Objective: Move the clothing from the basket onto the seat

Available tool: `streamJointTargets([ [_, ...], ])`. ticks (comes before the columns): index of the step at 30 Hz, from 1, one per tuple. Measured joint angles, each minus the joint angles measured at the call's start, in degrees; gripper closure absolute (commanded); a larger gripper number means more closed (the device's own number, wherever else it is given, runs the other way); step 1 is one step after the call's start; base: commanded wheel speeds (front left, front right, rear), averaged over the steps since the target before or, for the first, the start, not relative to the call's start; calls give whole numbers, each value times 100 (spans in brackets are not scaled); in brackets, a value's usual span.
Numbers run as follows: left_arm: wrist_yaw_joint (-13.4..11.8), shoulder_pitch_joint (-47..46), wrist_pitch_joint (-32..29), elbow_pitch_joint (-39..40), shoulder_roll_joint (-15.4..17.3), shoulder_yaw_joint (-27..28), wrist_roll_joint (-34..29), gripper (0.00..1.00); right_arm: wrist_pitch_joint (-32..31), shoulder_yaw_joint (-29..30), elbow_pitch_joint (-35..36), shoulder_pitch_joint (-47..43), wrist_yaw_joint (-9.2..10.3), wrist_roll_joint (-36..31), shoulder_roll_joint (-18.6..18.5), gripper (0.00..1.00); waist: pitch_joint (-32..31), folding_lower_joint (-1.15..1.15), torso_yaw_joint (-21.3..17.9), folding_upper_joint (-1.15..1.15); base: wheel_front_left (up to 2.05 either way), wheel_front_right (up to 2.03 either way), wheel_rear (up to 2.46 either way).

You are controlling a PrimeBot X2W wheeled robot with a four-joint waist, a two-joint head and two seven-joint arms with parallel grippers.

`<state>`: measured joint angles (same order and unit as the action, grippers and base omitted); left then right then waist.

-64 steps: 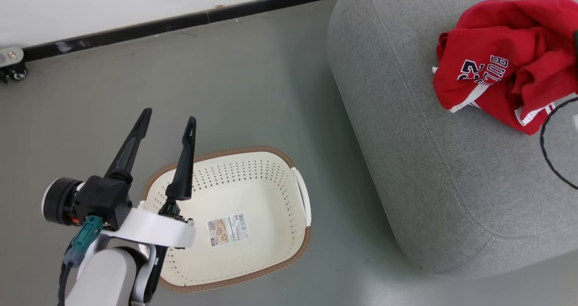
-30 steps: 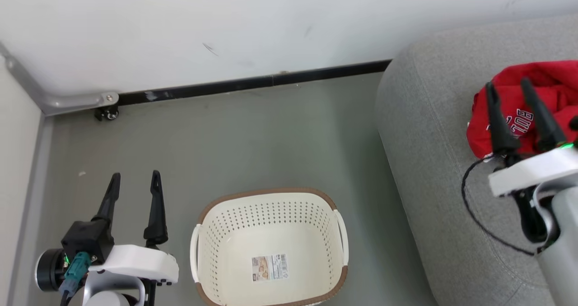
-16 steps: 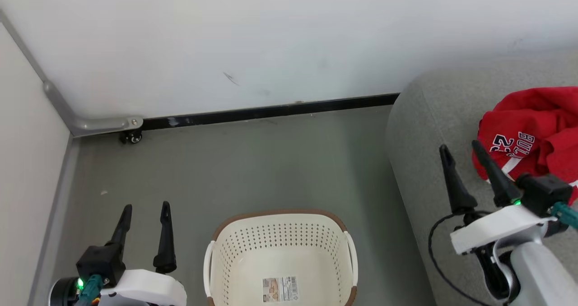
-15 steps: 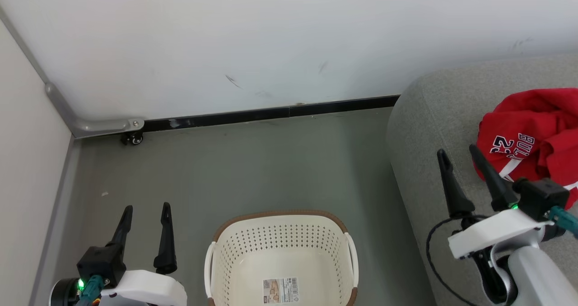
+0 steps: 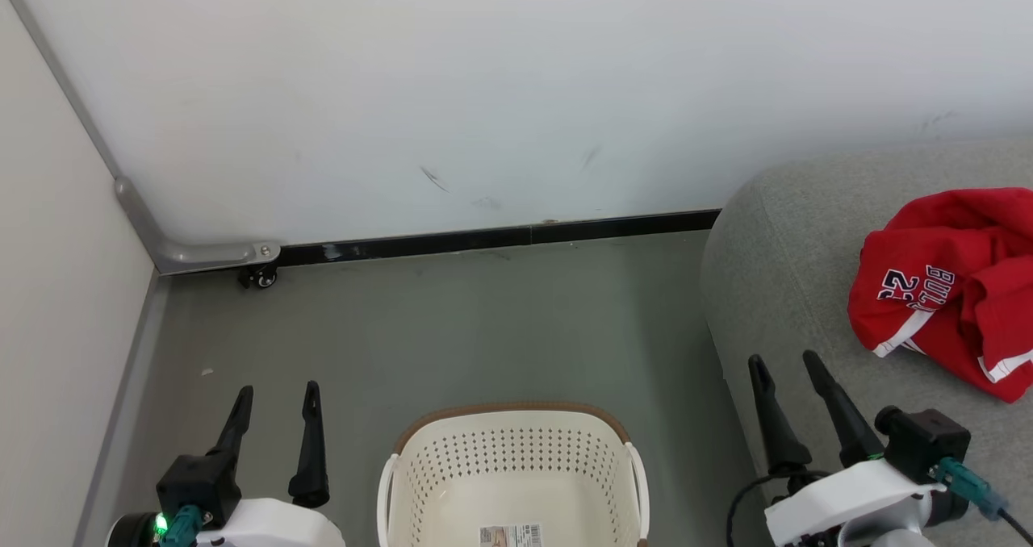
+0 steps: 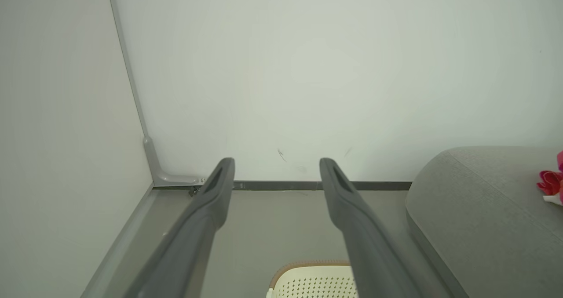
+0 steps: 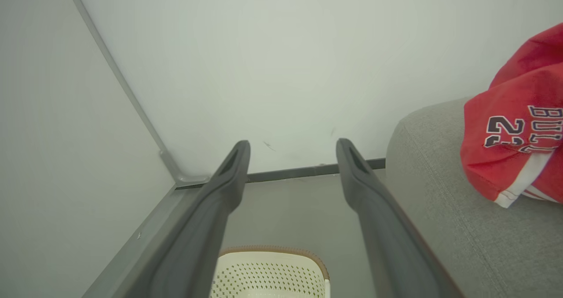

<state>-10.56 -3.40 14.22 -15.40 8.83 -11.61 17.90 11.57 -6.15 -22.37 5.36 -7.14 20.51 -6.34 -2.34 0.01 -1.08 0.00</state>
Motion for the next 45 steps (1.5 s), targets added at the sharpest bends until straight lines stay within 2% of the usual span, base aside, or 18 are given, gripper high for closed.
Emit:
streamJointTargets([
  [4, 5, 86, 0, -30, 0, -29, -25, 0, -4, 52, 69, -197, 0, -162, 137, 0, -70, -1, 15, 0, 0, 0, 0],
  [23, 8, 177, 1, -52, -51, -105, -49, 0, -201, 355, 555, -639, 0, -638, 282, 0, -193, 0, 32, 0, 0, 0, 0],
  [45, -30, 176, 1, 3, -42, -114, -191, 0, -417, 442, 954, -818, 0, -702, 350, 0, -98, 0, 64, 0, 0, 0, 0],
])
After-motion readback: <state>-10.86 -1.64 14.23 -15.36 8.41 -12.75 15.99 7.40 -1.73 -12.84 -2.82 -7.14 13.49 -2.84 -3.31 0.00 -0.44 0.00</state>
